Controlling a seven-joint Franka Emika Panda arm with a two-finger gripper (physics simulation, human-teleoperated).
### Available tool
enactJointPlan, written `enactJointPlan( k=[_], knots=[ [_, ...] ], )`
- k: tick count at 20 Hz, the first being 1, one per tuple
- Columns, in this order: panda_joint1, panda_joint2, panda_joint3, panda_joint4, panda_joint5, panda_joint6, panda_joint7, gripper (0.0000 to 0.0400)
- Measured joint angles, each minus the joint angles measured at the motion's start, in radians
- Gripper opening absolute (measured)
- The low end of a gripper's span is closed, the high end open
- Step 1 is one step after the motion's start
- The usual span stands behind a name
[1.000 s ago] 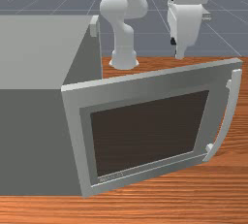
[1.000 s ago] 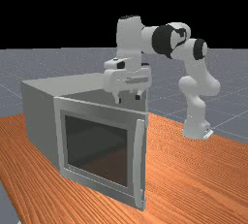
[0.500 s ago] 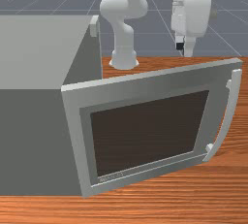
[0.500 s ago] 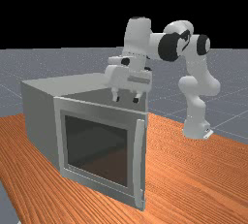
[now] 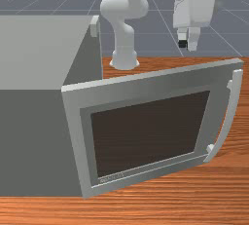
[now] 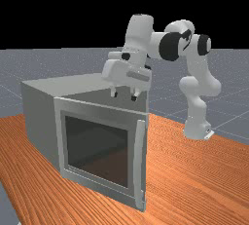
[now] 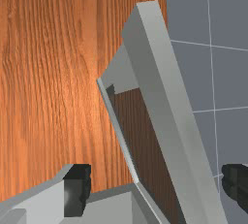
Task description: Close the microwave
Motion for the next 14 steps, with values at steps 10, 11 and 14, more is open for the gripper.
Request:
enactJointPlan(
  k=[10,11,14],
  knots=[
    [0.004,-0.03,-0.006,-0.123,-0.017,0.155,0.013,0.04],
    [0.004,-0.014,-0.006,-0.097,-0.015,0.146,0.01,0.04],
    [0.001,0.066,-0.004,0.036,-0.006,0.076,-0.005,0.04]
  ],
)
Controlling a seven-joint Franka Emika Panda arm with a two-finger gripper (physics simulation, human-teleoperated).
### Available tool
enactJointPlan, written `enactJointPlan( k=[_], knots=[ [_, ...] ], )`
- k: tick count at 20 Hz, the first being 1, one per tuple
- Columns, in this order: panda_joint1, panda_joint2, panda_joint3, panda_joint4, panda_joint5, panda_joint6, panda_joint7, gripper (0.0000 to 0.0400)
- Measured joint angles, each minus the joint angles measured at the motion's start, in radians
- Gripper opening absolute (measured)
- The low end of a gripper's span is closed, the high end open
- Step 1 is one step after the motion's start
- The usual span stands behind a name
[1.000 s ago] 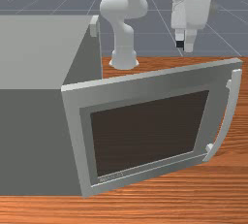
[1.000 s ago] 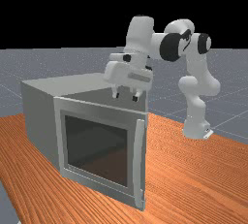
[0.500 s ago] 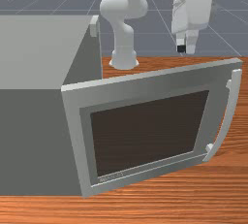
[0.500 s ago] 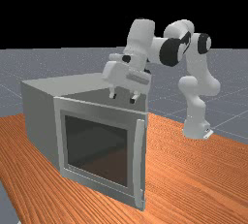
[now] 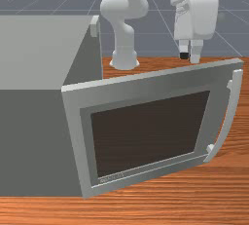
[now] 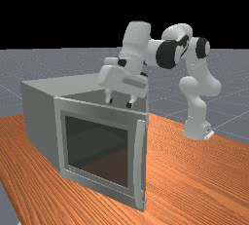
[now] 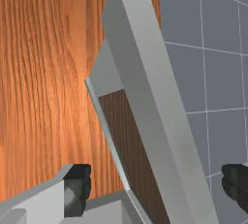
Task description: Close the microwave
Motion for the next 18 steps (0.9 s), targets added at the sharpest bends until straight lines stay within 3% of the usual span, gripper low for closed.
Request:
enactJointPlan(
  k=[1,6,10,18],
  knots=[
    [-0.005,0.03,0.008,0.059,0.02,-0.066,-0.006,0.04],
    [0.024,0.027,0.0,0.041,-0.011,-0.024,0.033,0.04],
    [0.061,0.073,-0.005,0.128,-0.023,-0.093,0.099,0.04],
    [0.1,0.151,-0.004,0.248,-0.045,-0.095,0.115,0.04]
  ],
)
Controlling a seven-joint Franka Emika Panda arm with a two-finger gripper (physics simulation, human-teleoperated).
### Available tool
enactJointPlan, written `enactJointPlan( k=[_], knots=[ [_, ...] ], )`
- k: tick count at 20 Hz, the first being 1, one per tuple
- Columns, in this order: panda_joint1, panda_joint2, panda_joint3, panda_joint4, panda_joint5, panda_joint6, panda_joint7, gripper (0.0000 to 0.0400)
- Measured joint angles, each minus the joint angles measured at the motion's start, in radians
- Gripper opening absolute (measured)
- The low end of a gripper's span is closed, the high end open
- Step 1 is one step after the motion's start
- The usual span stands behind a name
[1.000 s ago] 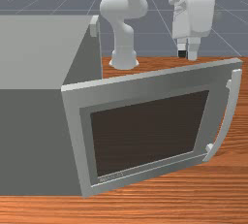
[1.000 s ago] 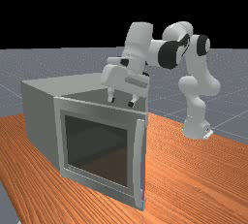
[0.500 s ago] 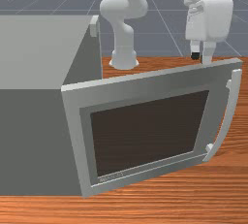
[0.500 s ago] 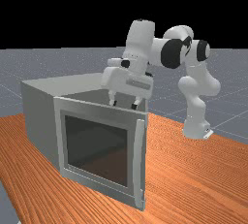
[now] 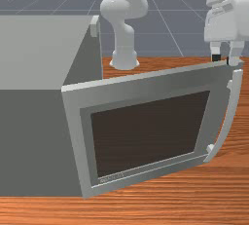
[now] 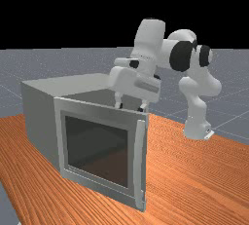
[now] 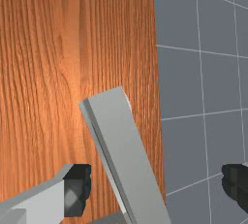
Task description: Close the microwave
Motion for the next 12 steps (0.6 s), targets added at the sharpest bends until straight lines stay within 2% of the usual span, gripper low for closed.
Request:
enactJointPlan(
  k=[2,3,4,9,12],
  knots=[
    [0.001,0.01,0.0,0.052,0.0,-0.04,-0.004,0.04],
    [-0.001,0.071,0.008,0.185,0.016,-0.141,-0.03,0.04],
    [0.001,0.106,0.006,0.254,0.017,-0.184,-0.024,0.04],
    [-0.009,0.061,0.006,0.01,0.014,0.023,-0.007,0.04],
    [-0.013,0.045,0.01,-0.036,0.017,0.106,-0.002,0.04]
  ],
)
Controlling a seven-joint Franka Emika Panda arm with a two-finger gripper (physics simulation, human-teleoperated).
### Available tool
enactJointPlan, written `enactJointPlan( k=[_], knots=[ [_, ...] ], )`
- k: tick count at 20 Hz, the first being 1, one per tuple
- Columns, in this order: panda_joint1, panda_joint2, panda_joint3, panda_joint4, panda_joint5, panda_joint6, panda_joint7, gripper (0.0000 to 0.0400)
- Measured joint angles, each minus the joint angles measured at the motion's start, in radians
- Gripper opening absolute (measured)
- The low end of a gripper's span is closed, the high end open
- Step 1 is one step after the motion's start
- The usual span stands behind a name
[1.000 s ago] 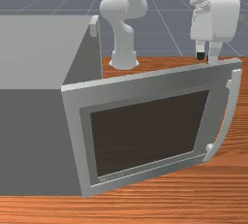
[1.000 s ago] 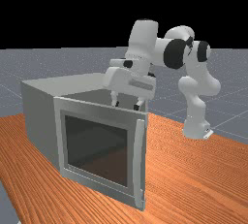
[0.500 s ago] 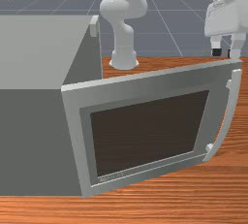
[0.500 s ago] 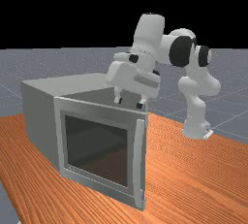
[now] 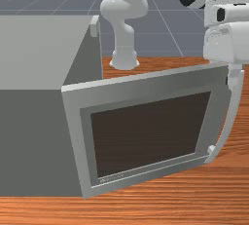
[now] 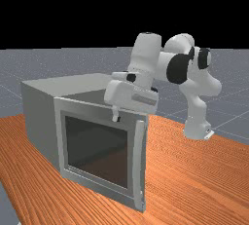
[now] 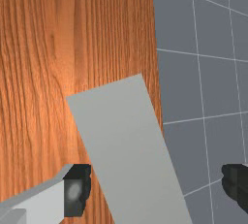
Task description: Close the microwave
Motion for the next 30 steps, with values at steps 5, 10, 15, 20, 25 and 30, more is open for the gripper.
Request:
enactJointPlan(
  k=[5,10,15,20,25,30],
  knots=[
    [-0.008,-0.452,0.016,-0.717,0.008,0.228,0.027,0.04],
    [-0.03,-0.772,0.052,-1.099,-0.252,0.165,0.296,0.04],
    [-0.033,-0.861,-0.028,-1.212,-0.237,0.265,0.068,0.04],
    [0.047,-0.791,0.01,-1.143,-0.025,0.32,0.084,0.04],
    [0.105,-0.542,0.075,-0.792,-0.129,0.14,0.185,0.04],
    [0.075,-0.356,0.07,-0.541,-0.095,0.038,0.118,0.04]
  ],
)
